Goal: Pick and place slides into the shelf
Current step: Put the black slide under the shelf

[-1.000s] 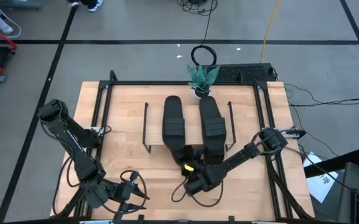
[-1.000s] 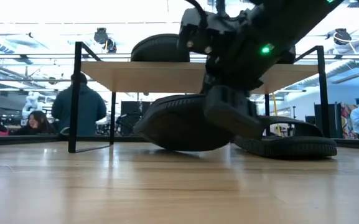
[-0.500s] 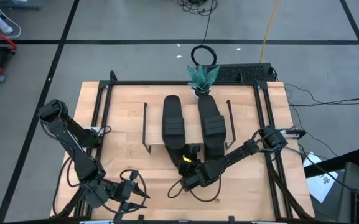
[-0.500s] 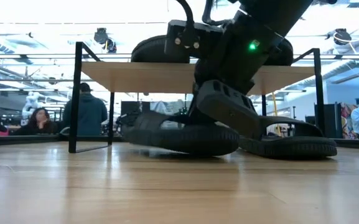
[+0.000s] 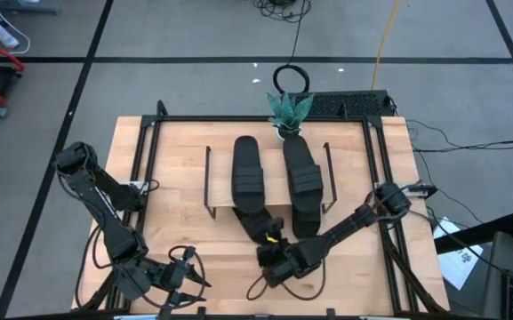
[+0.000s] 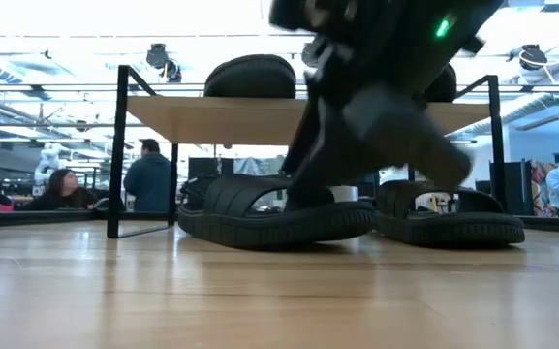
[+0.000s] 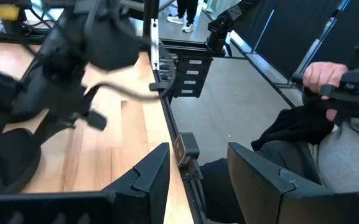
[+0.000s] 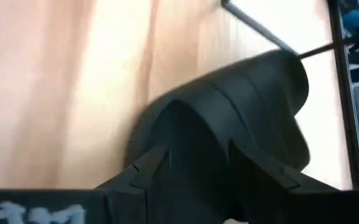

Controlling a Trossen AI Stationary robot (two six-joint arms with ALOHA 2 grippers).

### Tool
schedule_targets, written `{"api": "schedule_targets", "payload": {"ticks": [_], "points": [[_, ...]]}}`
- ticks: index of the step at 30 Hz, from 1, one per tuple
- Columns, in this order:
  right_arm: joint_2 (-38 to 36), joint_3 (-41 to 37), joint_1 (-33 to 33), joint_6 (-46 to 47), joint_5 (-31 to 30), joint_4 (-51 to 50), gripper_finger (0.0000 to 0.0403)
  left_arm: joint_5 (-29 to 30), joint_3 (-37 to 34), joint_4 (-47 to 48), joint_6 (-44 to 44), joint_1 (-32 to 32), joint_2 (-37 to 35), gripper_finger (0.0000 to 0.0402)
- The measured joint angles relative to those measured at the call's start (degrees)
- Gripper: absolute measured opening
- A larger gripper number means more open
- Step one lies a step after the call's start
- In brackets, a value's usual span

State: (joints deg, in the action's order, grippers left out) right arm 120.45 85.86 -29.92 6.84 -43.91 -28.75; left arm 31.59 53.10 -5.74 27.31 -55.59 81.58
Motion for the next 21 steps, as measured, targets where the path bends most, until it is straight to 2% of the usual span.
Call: {"api": "schedule_targets", "payload": {"ticks": [4, 6, 9, 12, 13, 21], "points": [[-2.75, 0.0, -1.8, 0.96, -2.1, -0.54, 0.0156, 0.0, 0.0, 0.0, -0.02, -0.04, 0.0, 0.0157], [-3.84, 0.0, -2.71, 2.29, -3.29, -1.66, 0.0142, 0.02, 0.0, 0.0, -0.06, -0.04, 0.0, 0.0157], [-4.85, 0.0, -3.87, 6.99, -5.48, -6.67, 0.0095, 0.03, 0.0, 0.0, -0.51, -0.04, 0.0, 0.0157], [-5.08, 0.0, -4.0, 12.79, -2.91, -12.81, 0.0023, 0.04, 0.0, 0.02, -0.62, -0.04, 0.0, 0.0157], [-5.08, -0.21, -3.82, 14.59, -1.95, -14.29, 0.0013, 0.04, 0.0, -0.02, -0.61, -0.04, 0.02, 0.0157], [-5.06, -5.66, -1.86, 22.75, 0.68, -14.41, 0.0002, 0.04, 0.0, 0.0, -0.44, -0.04, 0.01, 0.0157]]}}
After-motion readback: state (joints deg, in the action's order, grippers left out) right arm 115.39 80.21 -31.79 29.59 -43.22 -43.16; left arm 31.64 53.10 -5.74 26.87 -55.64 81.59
